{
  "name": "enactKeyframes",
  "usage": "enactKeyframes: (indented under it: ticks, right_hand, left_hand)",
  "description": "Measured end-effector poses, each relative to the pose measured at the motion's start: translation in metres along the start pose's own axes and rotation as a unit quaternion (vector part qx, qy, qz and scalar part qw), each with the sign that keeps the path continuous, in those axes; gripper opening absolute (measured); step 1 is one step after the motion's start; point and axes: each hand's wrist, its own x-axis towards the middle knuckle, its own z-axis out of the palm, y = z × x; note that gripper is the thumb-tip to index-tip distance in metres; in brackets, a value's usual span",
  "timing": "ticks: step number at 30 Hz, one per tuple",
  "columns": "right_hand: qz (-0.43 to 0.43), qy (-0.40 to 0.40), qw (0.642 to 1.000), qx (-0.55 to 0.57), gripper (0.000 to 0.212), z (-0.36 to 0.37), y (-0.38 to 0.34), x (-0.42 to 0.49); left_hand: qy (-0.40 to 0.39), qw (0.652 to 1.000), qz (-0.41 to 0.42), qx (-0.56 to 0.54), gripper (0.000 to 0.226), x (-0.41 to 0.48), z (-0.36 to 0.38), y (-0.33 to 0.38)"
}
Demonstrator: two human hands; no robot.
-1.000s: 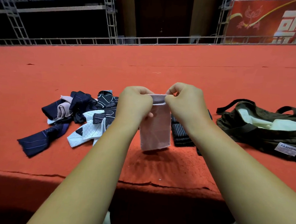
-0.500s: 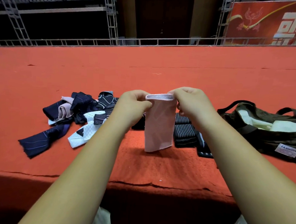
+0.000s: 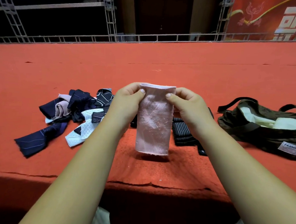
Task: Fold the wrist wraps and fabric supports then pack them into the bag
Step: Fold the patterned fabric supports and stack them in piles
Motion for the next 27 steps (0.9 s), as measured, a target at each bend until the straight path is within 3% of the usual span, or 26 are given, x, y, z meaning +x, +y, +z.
enactKeyframes:
  ticks: [6,12,17,20,23,27]
  right_hand:
    - [-0.027,0.018,0.999,0.031,0.003,0.005,0.001,-0.003]
    - [-0.018,0.017,0.999,0.046,0.018,0.008,0.007,-0.006]
    - [-0.023,0.069,0.997,0.038,0.014,0.012,0.016,-0.002]
    - [-0.005,0.109,0.993,0.048,0.015,0.012,0.02,-0.004]
    - [0.04,0.134,0.987,0.082,0.016,0.012,0.029,-0.006]
    - [0.084,0.1,0.991,-0.014,0.045,0.007,0.046,-0.01]
  left_hand:
    - [0.0,1.0,0.01,-0.017,0.018,-0.004,0.001,-0.006]
    - [0.003,0.999,-0.009,-0.052,0.02,-0.001,0.005,-0.014]
    - [-0.014,0.997,-0.034,-0.063,0.025,0.001,0.008,-0.024]
    - [-0.061,0.994,-0.075,-0.052,0.03,-0.002,0.006,-0.04]
    - [-0.096,0.99,-0.096,-0.036,0.02,-0.009,0.006,-0.06]
    - [-0.046,0.988,-0.125,-0.081,0.017,-0.014,0.014,-0.074]
